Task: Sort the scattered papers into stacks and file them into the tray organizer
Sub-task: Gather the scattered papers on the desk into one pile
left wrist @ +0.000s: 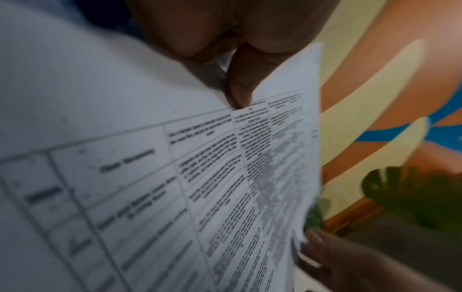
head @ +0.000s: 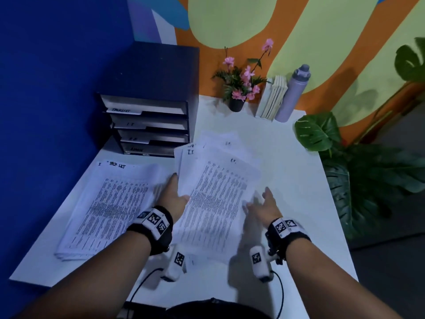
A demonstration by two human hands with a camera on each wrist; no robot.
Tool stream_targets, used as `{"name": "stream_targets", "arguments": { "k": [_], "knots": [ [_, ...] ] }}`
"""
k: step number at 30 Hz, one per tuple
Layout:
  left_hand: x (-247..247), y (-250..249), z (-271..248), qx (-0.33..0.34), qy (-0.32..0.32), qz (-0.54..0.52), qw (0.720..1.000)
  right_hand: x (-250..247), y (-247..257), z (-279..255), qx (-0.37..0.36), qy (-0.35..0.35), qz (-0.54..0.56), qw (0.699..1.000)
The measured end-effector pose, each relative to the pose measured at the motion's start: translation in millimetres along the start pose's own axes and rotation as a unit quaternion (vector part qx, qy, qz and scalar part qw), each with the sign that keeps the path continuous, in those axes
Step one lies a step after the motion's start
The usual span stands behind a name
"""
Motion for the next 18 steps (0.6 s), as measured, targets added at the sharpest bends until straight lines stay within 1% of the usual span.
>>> {"name": "stream_targets", "arguments": {
  "k": [1,2,4,7,9,10,11,14,16,18],
  "knots": [
    [-8,-11,-3,0.023,-0.004,-0.014,1.000,-5,9,-4,-0.016,0.023,0.062,0.998],
    [-15,-22,-5,0.043,-0.010,-0.036,0.998,-11,22,-8,-0.052,0.034,0.122,0.991],
    [-25,-42,-11,0.079,-0.019,-0.082,0.993,-23,55,-16,-0.137,0.019,0.230,0.963],
    [-34,-61,-10,0.104,-0.036,-0.150,0.983,-37,98,-25,-0.237,-0.033,0.302,0.923],
    [-39,-62,-5,0.098,-0.057,-0.190,0.975,-41,113,-32,-0.269,-0.045,0.353,0.895],
    [-41,-62,-5,0.095,-0.061,-0.206,0.972,-40,115,-34,-0.279,-0.046,0.367,0.886],
    [-42,-62,-6,0.095,-0.062,-0.217,0.970,-38,115,-37,-0.284,-0.048,0.368,0.884],
    [-39,-58,-10,0.094,-0.046,-0.265,0.958,-32,112,-49,-0.304,-0.048,0.341,0.888],
    [-35,-60,-16,0.102,-0.037,-0.267,0.958,-33,114,-55,-0.325,-0.054,0.313,0.891],
    [-33,-59,-17,0.095,-0.041,-0.277,0.955,-38,122,-63,-0.363,-0.062,0.292,0.883]
  ]
}}
Point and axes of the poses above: each hand's wrist, its own z-axis towards the middle knuckle, its own x-axis out of the palm, y = z × x, the point moved 5 cm from there along z, towards the middle knuckle, and after that the axes turned 2 degrees about -x, right-handed, at the moved point
